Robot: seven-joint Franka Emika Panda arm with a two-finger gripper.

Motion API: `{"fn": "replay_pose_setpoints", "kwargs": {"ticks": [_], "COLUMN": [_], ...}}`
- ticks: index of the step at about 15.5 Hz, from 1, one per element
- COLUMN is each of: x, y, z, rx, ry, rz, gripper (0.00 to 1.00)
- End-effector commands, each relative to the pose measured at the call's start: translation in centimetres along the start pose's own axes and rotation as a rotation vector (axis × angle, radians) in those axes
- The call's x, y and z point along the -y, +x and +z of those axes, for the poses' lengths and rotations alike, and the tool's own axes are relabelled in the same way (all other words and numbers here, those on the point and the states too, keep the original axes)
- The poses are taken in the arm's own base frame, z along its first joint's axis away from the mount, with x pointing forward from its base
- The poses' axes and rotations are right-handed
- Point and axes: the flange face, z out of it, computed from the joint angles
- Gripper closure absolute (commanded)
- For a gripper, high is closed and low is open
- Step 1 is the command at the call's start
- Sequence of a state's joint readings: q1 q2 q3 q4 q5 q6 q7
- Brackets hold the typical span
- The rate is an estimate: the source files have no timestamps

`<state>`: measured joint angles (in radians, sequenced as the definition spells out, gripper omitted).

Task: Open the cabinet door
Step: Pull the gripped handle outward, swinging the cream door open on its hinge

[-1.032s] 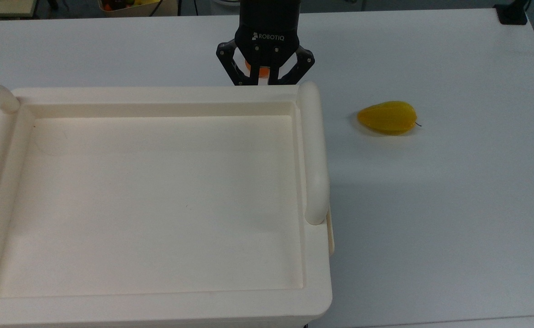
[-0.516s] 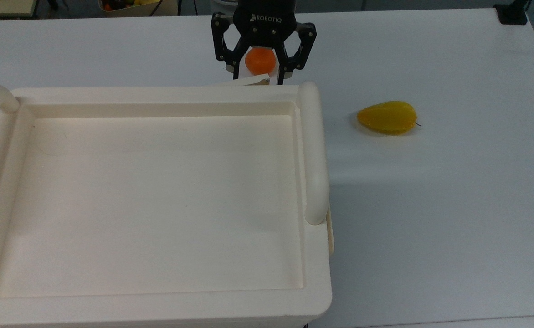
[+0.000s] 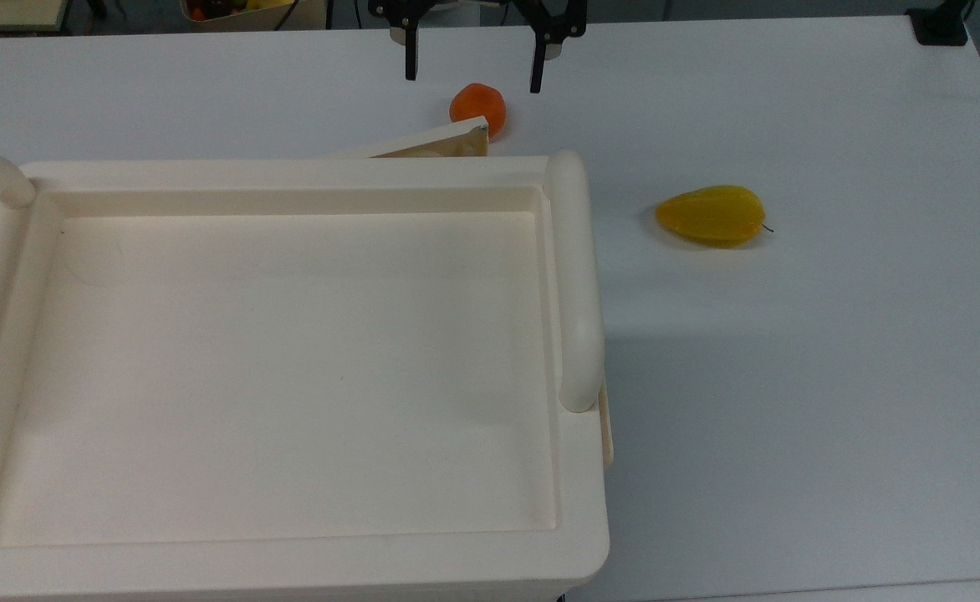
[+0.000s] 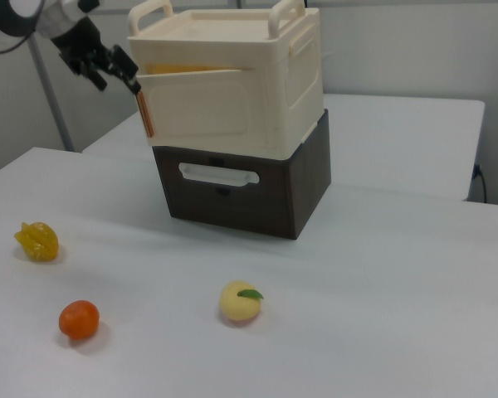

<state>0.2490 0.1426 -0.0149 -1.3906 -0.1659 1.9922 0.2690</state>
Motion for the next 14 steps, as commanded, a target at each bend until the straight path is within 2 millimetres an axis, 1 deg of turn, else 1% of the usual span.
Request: {"fn": "replay_pose_setpoints", "kwargs": {"ticks": [1, 3, 6, 8, 11, 12, 14], "x": [0.5, 0.9, 1.5, 2.1, 2.2, 2.1, 1.9], "y": [1.7, 2.1, 2.8, 3.1, 2.6, 2.4, 2.0], "z": [-1.7, -1.9, -1.0, 0.6, 1.5, 1.4, 2.2], "rx": [-0.145, -0.194, -0.253, -0.265, -0.239, -0.234, -0.184], "ry": [0.053, 0.070, 0.090, 0.095, 0.083, 0.082, 0.064], "rz": [0.030, 0.026, 0.019, 0.012, -0.003, -0.005, -0.009], "gripper": [0.00, 0.00, 0.00, 0.00, 0.00, 0.00, 0.00]}}
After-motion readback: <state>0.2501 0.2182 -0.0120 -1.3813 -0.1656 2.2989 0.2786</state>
